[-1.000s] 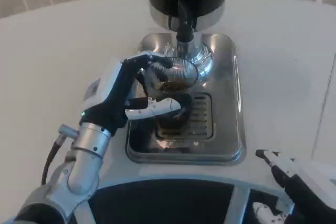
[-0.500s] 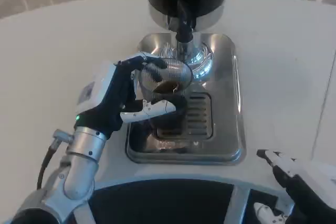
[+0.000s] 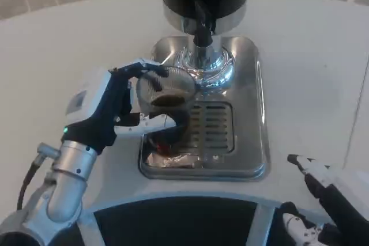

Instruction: Grasp the cup under the faucet to collect the drink, then remove the cup.

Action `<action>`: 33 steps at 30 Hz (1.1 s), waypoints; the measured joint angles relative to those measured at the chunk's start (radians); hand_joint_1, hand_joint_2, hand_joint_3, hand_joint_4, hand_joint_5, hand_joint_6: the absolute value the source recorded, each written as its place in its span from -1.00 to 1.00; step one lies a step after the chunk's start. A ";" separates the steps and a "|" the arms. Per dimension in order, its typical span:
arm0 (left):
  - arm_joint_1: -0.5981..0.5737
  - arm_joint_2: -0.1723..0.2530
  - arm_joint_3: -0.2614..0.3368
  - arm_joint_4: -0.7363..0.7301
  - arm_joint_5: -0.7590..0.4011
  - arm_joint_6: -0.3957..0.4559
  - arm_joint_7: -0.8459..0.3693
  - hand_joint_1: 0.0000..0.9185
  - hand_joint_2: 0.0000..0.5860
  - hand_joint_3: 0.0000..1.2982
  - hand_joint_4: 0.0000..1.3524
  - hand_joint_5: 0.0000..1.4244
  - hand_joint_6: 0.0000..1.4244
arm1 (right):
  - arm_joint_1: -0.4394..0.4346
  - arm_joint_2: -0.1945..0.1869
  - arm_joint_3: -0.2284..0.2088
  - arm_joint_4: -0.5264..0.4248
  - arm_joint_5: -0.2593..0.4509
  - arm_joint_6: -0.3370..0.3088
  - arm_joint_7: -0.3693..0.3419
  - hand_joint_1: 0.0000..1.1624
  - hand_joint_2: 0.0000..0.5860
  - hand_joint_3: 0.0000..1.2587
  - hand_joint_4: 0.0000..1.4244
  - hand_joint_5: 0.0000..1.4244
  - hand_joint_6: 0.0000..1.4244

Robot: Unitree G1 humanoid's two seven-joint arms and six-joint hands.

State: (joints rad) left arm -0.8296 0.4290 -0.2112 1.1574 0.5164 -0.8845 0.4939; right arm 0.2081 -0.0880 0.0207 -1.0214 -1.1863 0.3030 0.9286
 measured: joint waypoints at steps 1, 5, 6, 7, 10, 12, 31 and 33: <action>0.003 0.006 0.001 -0.001 0.000 -0.004 0.000 0.26 -0.91 0.50 0.56 0.89 1.00 | -0.004 0.000 0.000 0.000 0.002 -0.002 -0.002 -0.59 0.86 -0.96 -1.00 -1.00 -1.00; 0.016 0.035 0.006 -0.009 0.000 -0.010 0.000 0.26 -0.92 0.50 0.56 0.89 1.00 | -0.026 -0.006 -0.007 0.001 0.015 -0.011 -0.012 -0.60 0.86 -0.96 -1.00 -1.00 -1.00; 0.024 0.043 0.011 -0.013 -0.001 -0.013 -0.001 0.26 -0.92 0.50 0.56 0.89 1.00 | -0.038 -0.011 -0.011 0.002 0.016 -0.012 -0.015 -0.60 0.86 -0.96 -1.00 -1.00 -1.00; 0.032 0.048 0.017 -0.018 -0.002 -0.016 -0.001 0.27 -0.92 0.50 0.56 0.89 1.00 | -0.047 -0.016 -0.014 0.002 0.016 -0.013 -0.018 -0.60 0.85 -0.96 -1.00 -1.00 -1.00; 0.056 0.066 0.035 -0.030 -0.004 -0.025 -0.005 0.27 -0.93 0.50 0.56 0.89 1.00 | -0.063 -0.031 -0.020 0.005 0.022 -0.016 -0.022 -0.61 0.85 -0.96 -1.00 -1.00 -1.00; 0.071 0.075 0.047 -0.038 -0.010 -0.027 -0.009 0.27 -0.94 0.50 0.56 0.89 1.00 | -0.072 -0.043 -0.029 0.014 0.032 -0.017 -0.024 -0.61 0.85 -0.96 -1.00 -1.00 -1.00; 0.195 0.128 0.173 -0.152 -0.128 -0.051 -0.114 0.29 -0.98 0.50 0.58 0.89 1.00 | -0.139 -0.071 0.015 0.102 0.033 -0.017 -0.040 -0.66 0.83 -0.98 -1.00 -1.00 -1.00; 0.207 0.130 0.186 -0.164 -0.137 -0.051 -0.130 0.29 -0.98 0.50 0.58 0.89 1.00 | -0.153 -0.074 0.027 0.115 0.032 -0.018 -0.042 -0.66 0.83 -0.98 -1.00 -1.00 -1.00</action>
State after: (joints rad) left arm -0.6223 0.5591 -0.0254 0.9934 0.3793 -0.9355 0.3637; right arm 0.0551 -0.1617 0.0476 -0.9064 -1.1542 0.2853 0.8864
